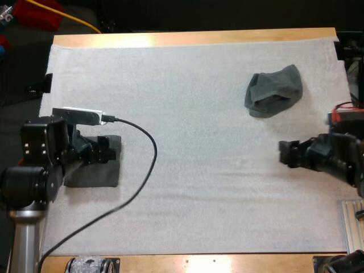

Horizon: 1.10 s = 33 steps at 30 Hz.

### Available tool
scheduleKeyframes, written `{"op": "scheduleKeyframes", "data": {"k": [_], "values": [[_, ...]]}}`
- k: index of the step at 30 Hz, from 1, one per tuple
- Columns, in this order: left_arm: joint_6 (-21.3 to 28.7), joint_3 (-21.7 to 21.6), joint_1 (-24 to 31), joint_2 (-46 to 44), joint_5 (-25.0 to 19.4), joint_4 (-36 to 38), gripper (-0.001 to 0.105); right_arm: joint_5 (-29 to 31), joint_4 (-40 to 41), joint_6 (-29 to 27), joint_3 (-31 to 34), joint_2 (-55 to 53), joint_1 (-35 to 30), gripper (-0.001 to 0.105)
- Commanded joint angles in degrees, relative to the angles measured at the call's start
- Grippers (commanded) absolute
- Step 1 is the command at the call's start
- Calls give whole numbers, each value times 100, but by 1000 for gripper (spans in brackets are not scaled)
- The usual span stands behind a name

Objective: Pick towel from pile, fold and stack

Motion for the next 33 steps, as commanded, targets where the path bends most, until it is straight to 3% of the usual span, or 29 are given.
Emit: {"op": "scheduleKeyframes", "data": {"k": [1,9,14,25,33], "values": [[-53,-42,-49,-90,18,27,69,13,111,-200,-44,-36,-208,70],[-8,-42,-67,-386,18,182,69,-2,189,-781,-44,-36,-1443,70],[35,-42,-67,-536,8,257,69,-18,230,-809,-44,-37,-1915,70],[55,-42,-67,-1186,-16,280,69,-52,403,-1188,-44,-670,-1916,70],[55,-42,-67,-1922,7,322,69,-52,611,-1571,-44,-1701,-1659,70]]}}
